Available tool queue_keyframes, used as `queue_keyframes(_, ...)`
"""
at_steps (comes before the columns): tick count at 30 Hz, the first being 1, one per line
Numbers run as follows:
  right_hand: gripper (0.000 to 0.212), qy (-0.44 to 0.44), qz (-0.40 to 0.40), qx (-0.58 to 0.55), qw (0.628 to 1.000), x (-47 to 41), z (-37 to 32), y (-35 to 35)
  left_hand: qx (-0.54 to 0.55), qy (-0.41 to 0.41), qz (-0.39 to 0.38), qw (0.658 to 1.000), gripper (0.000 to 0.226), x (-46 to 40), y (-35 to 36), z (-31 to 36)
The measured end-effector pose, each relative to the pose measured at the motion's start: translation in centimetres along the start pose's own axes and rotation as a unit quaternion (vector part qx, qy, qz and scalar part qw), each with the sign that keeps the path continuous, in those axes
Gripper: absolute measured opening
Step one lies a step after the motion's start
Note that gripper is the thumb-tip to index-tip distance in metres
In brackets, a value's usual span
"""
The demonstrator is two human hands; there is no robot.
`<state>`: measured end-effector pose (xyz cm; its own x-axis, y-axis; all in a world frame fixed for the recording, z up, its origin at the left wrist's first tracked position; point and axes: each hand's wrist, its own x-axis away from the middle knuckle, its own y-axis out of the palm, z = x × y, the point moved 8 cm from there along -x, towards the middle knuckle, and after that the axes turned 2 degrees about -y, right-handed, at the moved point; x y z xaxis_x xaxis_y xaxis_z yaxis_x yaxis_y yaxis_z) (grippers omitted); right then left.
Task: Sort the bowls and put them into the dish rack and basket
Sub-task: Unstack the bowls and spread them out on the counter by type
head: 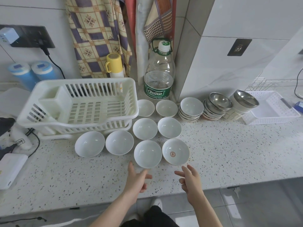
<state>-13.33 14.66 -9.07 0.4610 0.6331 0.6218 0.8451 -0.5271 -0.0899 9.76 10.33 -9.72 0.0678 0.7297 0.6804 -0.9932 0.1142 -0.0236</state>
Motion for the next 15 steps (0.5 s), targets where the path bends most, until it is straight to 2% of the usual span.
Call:
queue_keyframes(6,0.03,0.002,0.038,-0.032,0.999,-0.9,-0.6,-3.8,-0.025,0.073,0.052,0.996,0.03,1.6,-1.2,0.5)
queue_keyframes(11,0.025,0.024,0.032,-0.088,0.995,-3.5,-3.2,-5.0,-0.007,0.121,0.065,0.991,0.017,0.7,1.5,4.0)
queue_keyframes(15,0.021,0.025,0.011,-0.086,0.996,-6.3,-6.2,-5.8,0.02,0.136,0.057,0.989,0.01,-1.2,5.4,7.9)
